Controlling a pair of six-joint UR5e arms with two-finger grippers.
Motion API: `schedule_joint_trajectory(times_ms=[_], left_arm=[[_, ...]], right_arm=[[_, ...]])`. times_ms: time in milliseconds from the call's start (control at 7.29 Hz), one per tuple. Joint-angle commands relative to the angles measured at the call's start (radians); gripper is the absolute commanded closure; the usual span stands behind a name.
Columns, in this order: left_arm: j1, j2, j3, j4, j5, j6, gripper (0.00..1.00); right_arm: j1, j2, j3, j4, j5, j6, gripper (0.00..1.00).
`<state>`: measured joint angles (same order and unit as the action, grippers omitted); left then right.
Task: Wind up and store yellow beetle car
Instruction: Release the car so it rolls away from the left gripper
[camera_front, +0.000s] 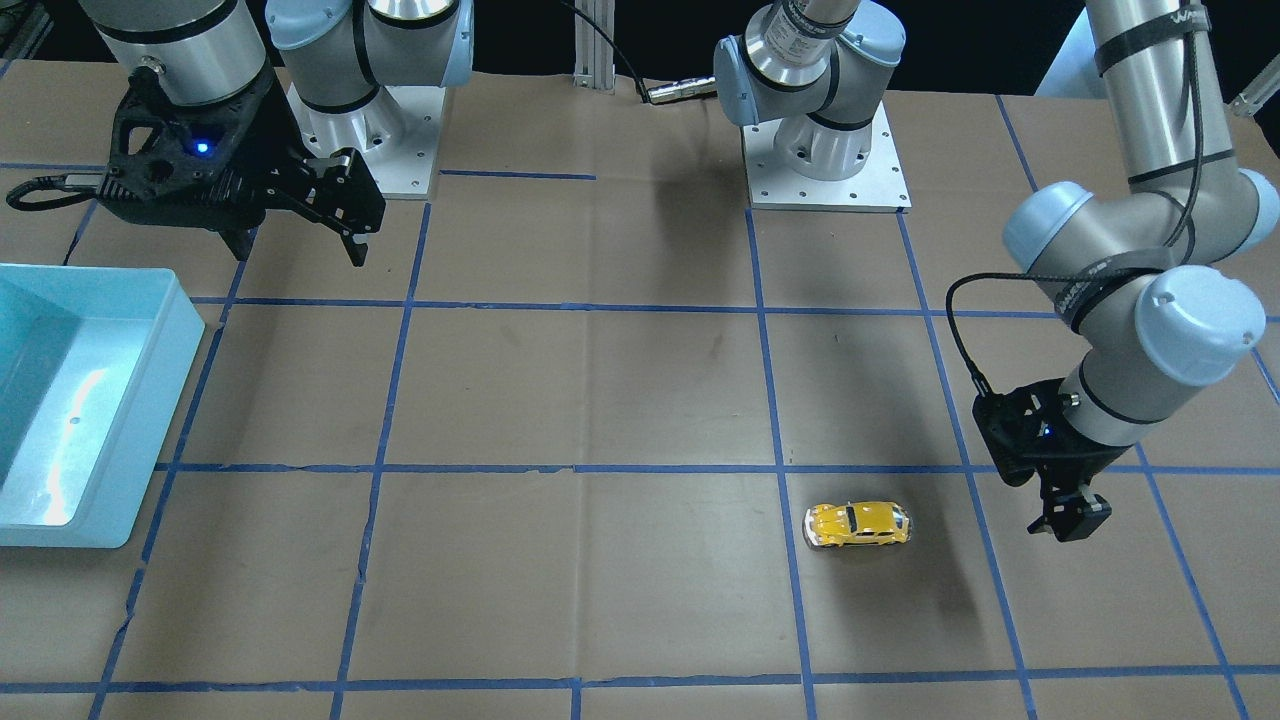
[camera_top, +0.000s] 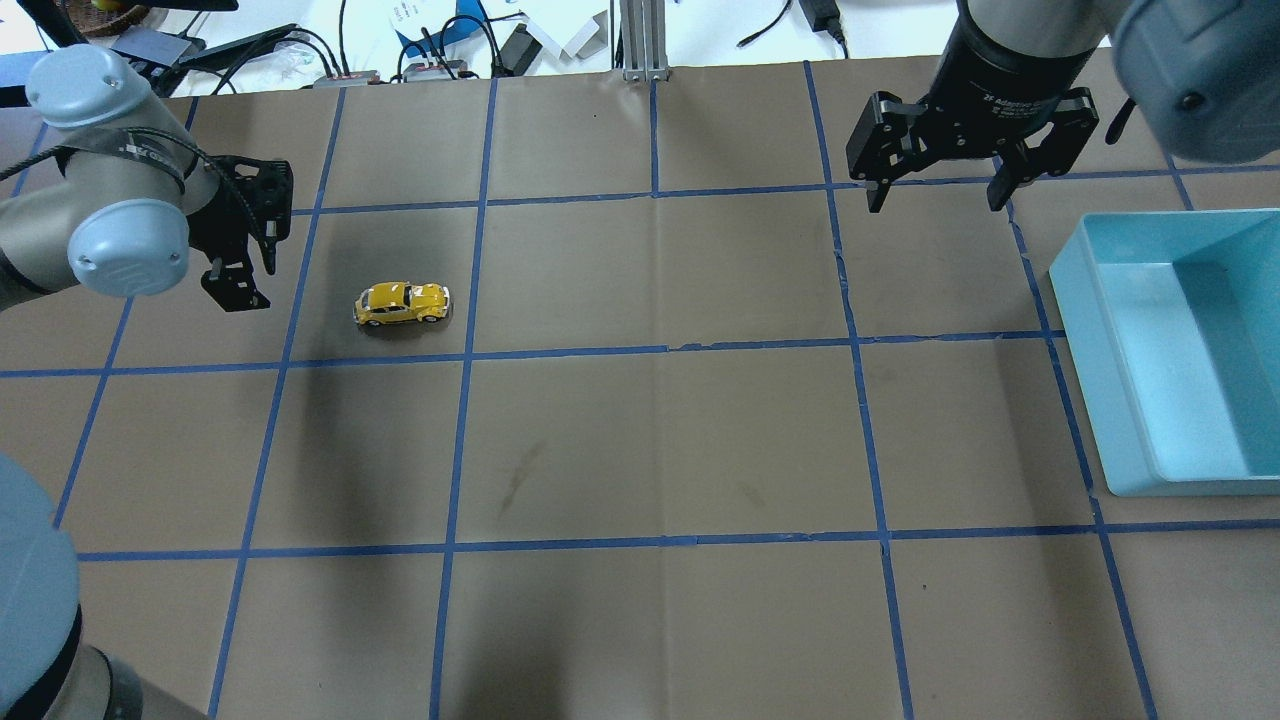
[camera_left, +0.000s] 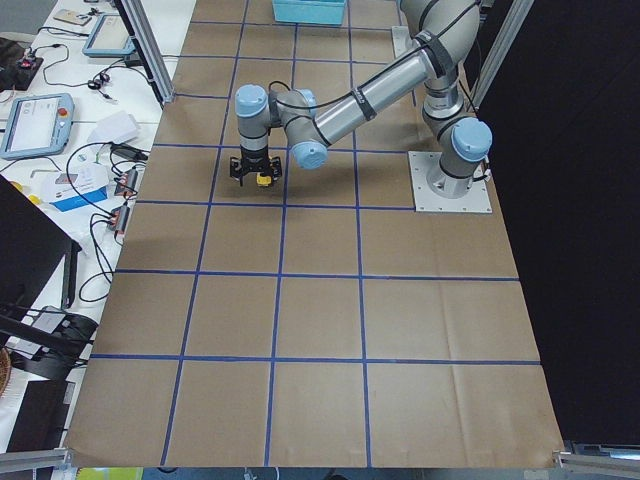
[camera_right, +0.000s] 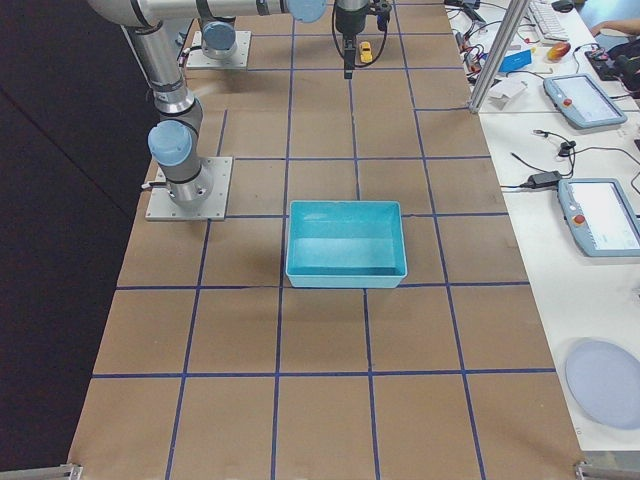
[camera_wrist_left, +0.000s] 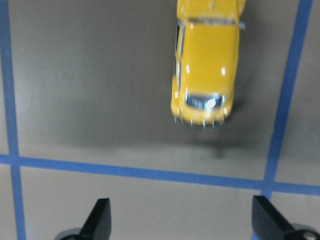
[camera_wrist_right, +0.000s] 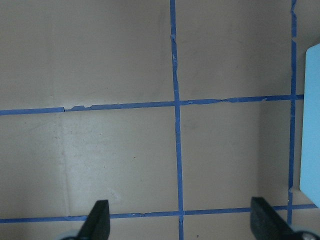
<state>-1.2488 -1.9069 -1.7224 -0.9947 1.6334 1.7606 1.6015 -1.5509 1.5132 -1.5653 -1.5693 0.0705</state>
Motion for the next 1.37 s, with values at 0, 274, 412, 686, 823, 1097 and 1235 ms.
schedule_joint_trajectory(times_ms=[0, 274, 412, 686, 823, 1097, 1235], left_arm=[[-0.021, 0.112, -0.005, -0.079, -0.007, -0.126, 0.00], [-0.119, 0.187, -0.011, -0.091, -0.046, -0.450, 0.00], [-0.170, 0.202, -0.016, -0.091, -0.049, -0.624, 0.00], [-0.214, 0.230, -0.014, -0.122, -0.166, -0.938, 0.00], [-0.216, 0.261, 0.003, -0.199, -0.208, -1.069, 0.00], [-0.216, 0.371, 0.006, -0.412, -0.221, -1.263, 0.00], [-0.216, 0.429, 0.006, -0.521, -0.218, -1.340, 0.00]], right_arm=[[0.001, 0.000, 0.001, -0.001, 0.000, 0.000, 0.00], [0.003, 0.000, -0.001, -0.001, -0.002, 0.000, 0.00], [0.003, 0.002, -0.001, -0.001, 0.000, 0.000, 0.00], [0.003, 0.002, -0.001, -0.001, 0.000, 0.000, 0.00], [0.003, 0.002, -0.001, -0.001, 0.000, 0.000, 0.00], [0.003, 0.002, -0.001, -0.001, 0.000, 0.000, 0.00], [0.003, 0.002, 0.001, -0.001, -0.002, 0.000, 0.00]])
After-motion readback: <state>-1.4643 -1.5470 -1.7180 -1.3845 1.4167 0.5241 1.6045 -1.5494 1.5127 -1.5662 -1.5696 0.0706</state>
